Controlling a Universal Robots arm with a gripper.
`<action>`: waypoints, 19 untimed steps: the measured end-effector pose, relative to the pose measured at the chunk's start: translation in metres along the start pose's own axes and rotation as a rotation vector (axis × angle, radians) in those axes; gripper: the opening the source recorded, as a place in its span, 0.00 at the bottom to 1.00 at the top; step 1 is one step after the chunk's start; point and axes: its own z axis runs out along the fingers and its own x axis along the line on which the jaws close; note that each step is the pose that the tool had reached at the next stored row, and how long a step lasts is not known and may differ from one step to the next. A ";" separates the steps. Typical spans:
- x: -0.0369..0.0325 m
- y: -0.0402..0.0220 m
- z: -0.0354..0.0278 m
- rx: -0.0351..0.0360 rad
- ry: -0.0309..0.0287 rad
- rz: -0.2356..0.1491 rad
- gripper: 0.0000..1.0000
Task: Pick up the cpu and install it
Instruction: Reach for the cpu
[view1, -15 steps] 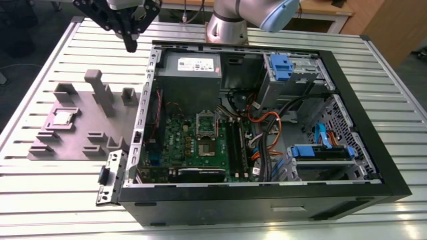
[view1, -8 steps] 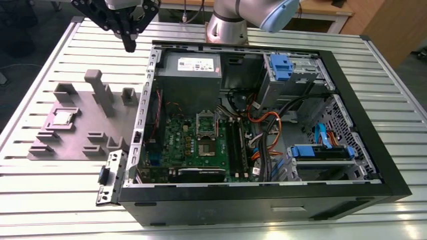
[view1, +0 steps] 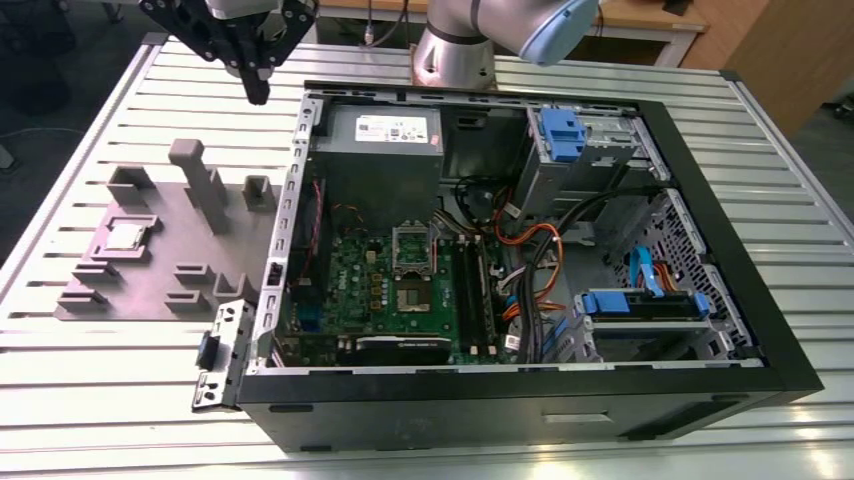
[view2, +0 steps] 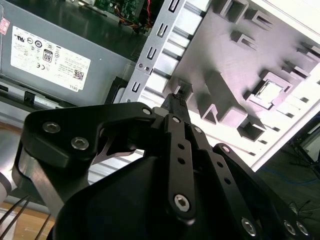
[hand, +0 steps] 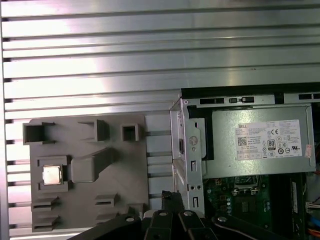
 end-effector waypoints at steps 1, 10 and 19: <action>0.0003 0.0000 0.0000 0.0000 0.0000 0.000 0.11; 0.0027 -0.0002 -0.0001 0.0000 -0.0001 0.000 0.11; 0.0047 -0.0004 -0.0002 0.0001 0.0000 0.000 0.11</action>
